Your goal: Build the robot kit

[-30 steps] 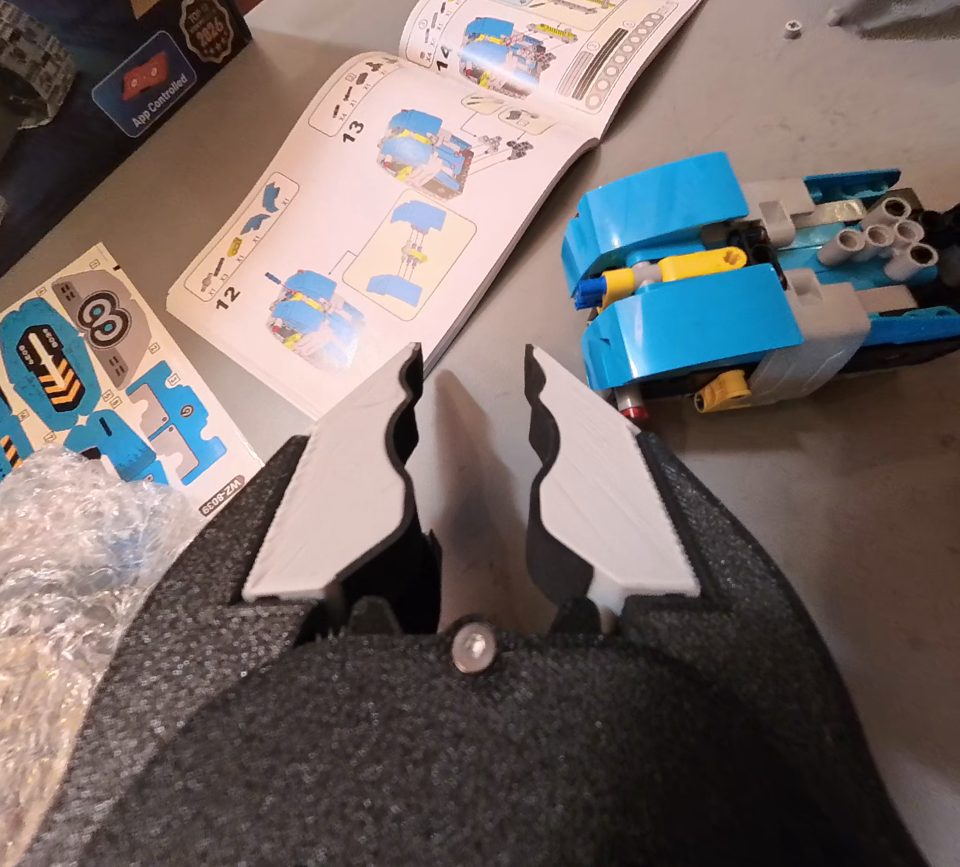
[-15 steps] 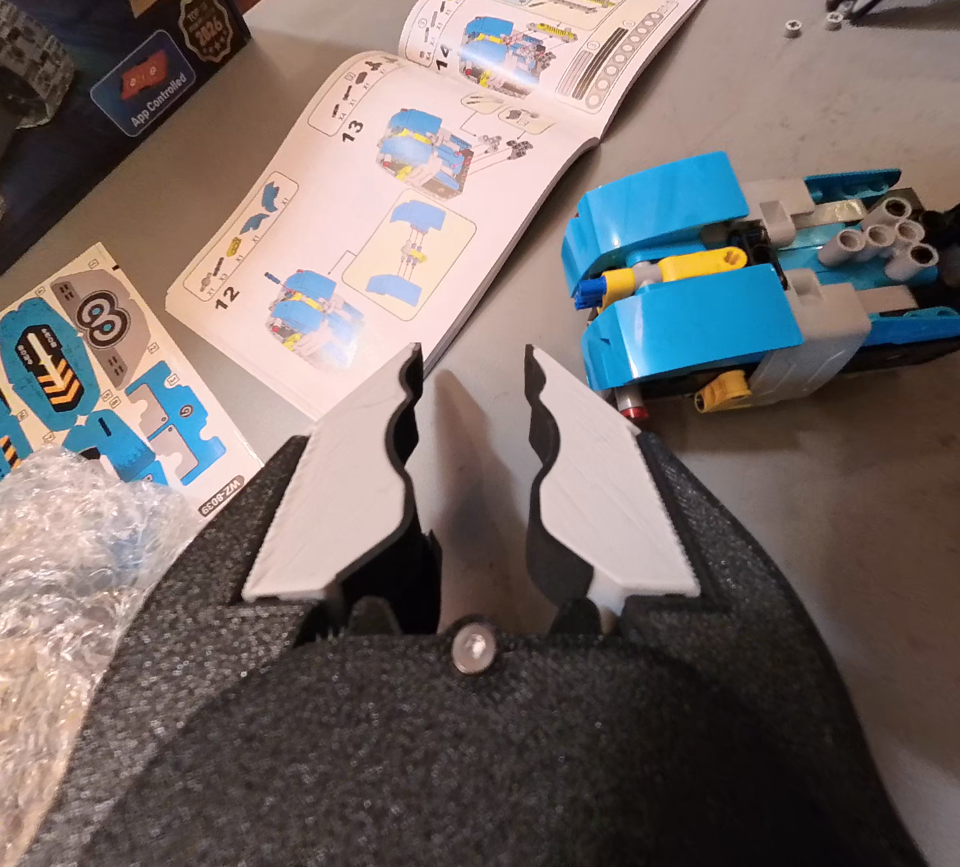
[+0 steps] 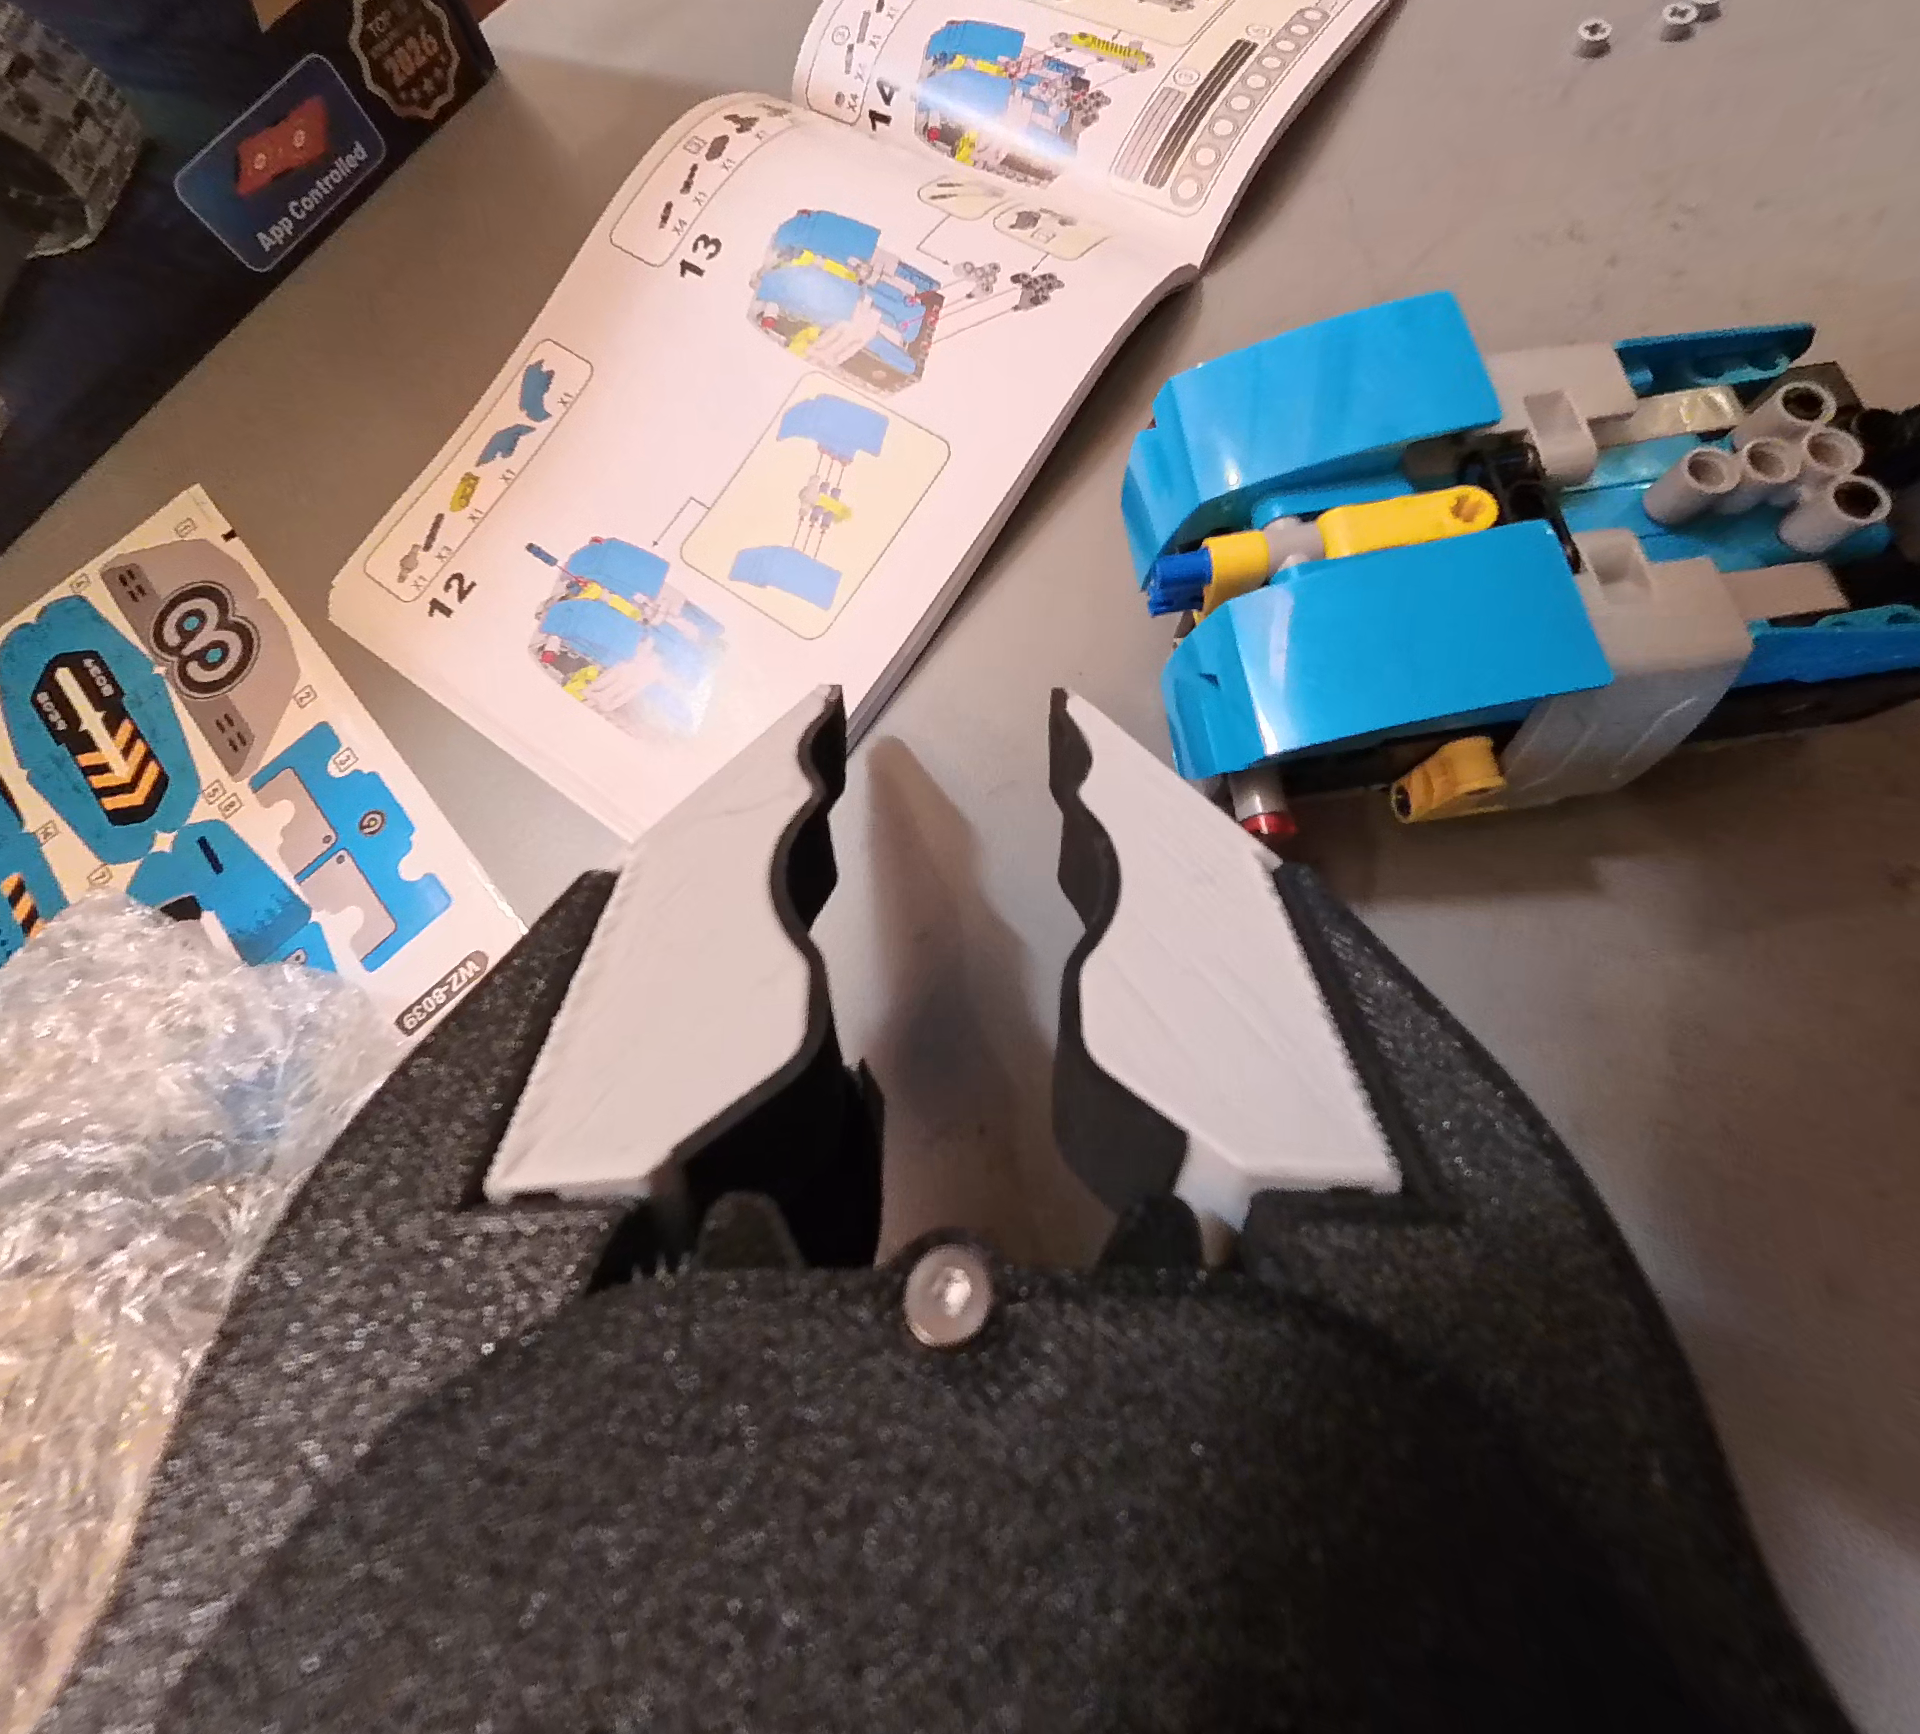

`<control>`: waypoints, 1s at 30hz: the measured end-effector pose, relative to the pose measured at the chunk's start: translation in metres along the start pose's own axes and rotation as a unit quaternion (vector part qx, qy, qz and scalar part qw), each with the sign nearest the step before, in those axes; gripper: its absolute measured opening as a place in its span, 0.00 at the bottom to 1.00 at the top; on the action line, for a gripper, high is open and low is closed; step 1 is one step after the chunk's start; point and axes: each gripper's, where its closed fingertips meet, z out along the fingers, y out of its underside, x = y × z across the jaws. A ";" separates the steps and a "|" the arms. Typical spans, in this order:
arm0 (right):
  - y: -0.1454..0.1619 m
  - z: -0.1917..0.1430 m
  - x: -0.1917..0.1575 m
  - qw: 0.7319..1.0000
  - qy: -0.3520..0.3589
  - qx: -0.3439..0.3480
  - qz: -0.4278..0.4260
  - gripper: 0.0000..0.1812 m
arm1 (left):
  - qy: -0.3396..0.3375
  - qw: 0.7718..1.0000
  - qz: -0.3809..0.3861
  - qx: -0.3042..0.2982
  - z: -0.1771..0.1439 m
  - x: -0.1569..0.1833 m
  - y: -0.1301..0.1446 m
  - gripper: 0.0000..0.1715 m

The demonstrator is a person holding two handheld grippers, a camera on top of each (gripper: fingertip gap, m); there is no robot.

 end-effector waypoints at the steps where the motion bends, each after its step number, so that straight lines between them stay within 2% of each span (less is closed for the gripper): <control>1: 0.003 0.009 0.010 0.999 0.023 -0.024 0.010 0.18 | -0.001 1.000 0.001 0.000 0.000 0.000 0.000 0.23; 4: 0.011 0.030 0.012 0.996 0.020 -0.072 0.056 0.18 | -0.001 1.000 0.003 0.000 0.000 0.000 0.000 0.23; 7: 0.011 0.045 0.027 0.992 0.072 -0.097 0.039 0.18 | 0.000 1.000 -0.002 0.006 -0.001 0.000 -0.001 0.23; 11: 0.008 0.057 0.034 0.990 0.084 -0.113 0.025 0.12 | 0.002 1.000 -0.001 0.008 -0.003 0.002 -0.001 0.23; 16: 0.014 0.057 0.032 0.987 0.068 -0.139 0.029 0.12 | 0.002 1.000 0.002 0.008 -0.003 0.003 -0.001 0.23; 23: 0.016 0.060 0.030 0.989 0.056 -0.137 0.031 0.12 | 0.005 1.000 -0.005 0.005 -0.003 0.002 0.000 0.23; 27: 0.012 0.057 0.033 0.987 0.089 -0.131 -0.005 0.11 | 0.006 1.000 -0.005 0.005 -0.002 0.003 0.000 0.23; 30: 0.014 0.060 0.027 0.988 0.067 -0.137 0.011 0.10 | 0.006 1.000 -0.005 0.006 -0.003 0.003 0.000 0.23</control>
